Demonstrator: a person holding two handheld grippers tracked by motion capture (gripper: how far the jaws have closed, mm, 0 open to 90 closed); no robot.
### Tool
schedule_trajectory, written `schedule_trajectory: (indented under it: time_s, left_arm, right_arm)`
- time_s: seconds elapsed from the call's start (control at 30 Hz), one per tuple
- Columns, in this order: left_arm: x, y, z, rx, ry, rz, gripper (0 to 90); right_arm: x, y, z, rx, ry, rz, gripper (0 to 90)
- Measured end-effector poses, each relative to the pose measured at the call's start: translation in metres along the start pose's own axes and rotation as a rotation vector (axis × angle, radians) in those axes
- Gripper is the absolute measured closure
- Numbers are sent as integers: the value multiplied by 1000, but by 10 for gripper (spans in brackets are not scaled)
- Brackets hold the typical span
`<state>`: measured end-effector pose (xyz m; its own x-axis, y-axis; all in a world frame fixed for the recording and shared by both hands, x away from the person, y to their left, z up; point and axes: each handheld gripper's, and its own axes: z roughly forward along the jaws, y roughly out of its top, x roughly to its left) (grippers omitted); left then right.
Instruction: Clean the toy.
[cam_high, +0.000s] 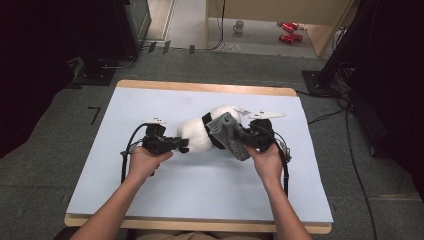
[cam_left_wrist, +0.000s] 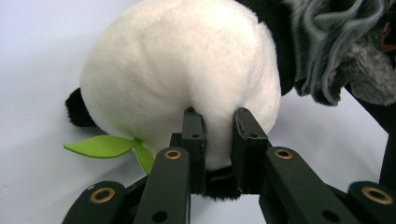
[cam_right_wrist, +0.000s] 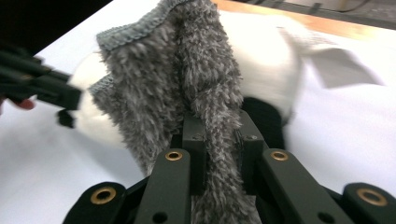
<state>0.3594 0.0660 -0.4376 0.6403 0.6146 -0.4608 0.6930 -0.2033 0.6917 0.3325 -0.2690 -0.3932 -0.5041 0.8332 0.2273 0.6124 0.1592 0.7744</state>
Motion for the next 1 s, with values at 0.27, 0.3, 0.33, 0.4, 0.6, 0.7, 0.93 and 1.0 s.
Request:
schedule_trajectory:
  time_s: [0.27,0.3,0.33,0.4,0.6,0.7,0.93,1.0]
  left_arm:
    - [0,0,1,-2,-2,12,778]
    - [0,0,1,-2,-3,12,777]
    - [0,0,1,-2,-2,13,777]
    - [0,0,1,-2,-2,15,777]
    - [1,0,1,0,1,14,778]
    - [1,0,0,0,2,13,778]
    - [2,0,-1,-14,4,-1,778]
    - [0,0,0,-15,5,2,778]
  right_arm:
    - [-25,-12,-1,-16,-40,66,794]
    - [-27,-13,-1,-13,-48,69,794]
    - [-30,-14,-1,-11,-56,77,794]
    - [-35,-17,-1,-2,-76,93,794]
    - [-48,-25,2,30,-110,122,794]
    - [-53,-27,3,44,-126,131,793]
    - [-56,-19,-16,-6,-134,141,793]
    - [-52,-13,-24,-33,-124,134,792]
